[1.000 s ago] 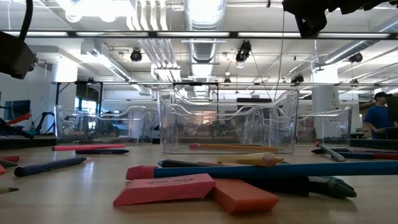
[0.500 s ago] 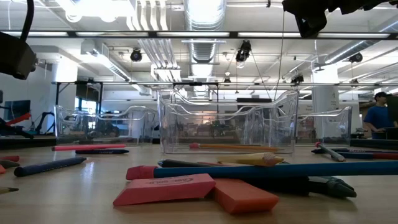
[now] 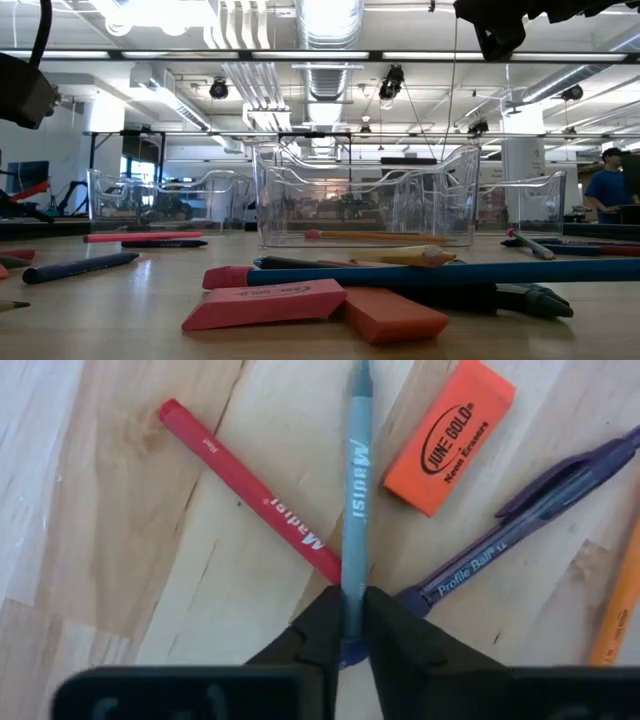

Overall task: Sort crayons/erasers/pens/pencils in bins
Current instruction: Put the left gray crayon into the top middle transparent bin

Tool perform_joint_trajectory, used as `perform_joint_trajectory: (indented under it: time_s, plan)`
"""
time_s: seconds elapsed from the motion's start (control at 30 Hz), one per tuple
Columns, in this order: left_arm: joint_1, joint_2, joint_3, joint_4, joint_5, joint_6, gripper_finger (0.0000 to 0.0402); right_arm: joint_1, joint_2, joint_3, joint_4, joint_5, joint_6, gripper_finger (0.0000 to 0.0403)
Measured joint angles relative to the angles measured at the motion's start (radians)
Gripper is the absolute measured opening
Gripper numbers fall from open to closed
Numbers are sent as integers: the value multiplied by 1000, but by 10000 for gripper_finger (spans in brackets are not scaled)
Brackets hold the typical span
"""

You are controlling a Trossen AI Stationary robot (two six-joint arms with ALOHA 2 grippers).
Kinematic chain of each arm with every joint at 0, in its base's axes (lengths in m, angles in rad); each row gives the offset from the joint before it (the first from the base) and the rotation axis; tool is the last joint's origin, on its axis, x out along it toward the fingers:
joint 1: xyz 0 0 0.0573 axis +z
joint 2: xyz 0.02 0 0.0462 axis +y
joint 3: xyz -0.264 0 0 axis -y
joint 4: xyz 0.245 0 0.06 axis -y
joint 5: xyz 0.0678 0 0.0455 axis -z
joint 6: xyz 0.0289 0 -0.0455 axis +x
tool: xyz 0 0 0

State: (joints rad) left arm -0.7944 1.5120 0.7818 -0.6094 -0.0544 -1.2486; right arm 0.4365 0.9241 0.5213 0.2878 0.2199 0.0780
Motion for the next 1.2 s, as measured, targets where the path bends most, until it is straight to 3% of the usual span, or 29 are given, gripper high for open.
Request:
perform_joint_trajectory:
  time_s: [0.4, 0.5, 0.63, 0.77, 0.93, 1.2]
  plan:
    - [1, -25, 51, 0, -12, 59, 5, 0, 0, 0, 0, 0, 0, 210]
    - [2, -47, 56, 10, -102, 77, 4, 0, 0, 0, 0, 0, -1, 210]
    - [5, -75, 55, 121, -296, 188, 3, 0, 0, 0, 0, 0, -4, 210]
    - [49, -111, 53, 189, -394, 319, 2, 0, 0, 0, 1, 1, -4, 210]
    - [196, -141, 49, 272, -510, 572, 2, -1, 0, 0, 18, 22, -26, 210]
    - [619, -141, 86, 445, -303, 1089, 2, 0, 2, 0, 21, 25, -15, 210]
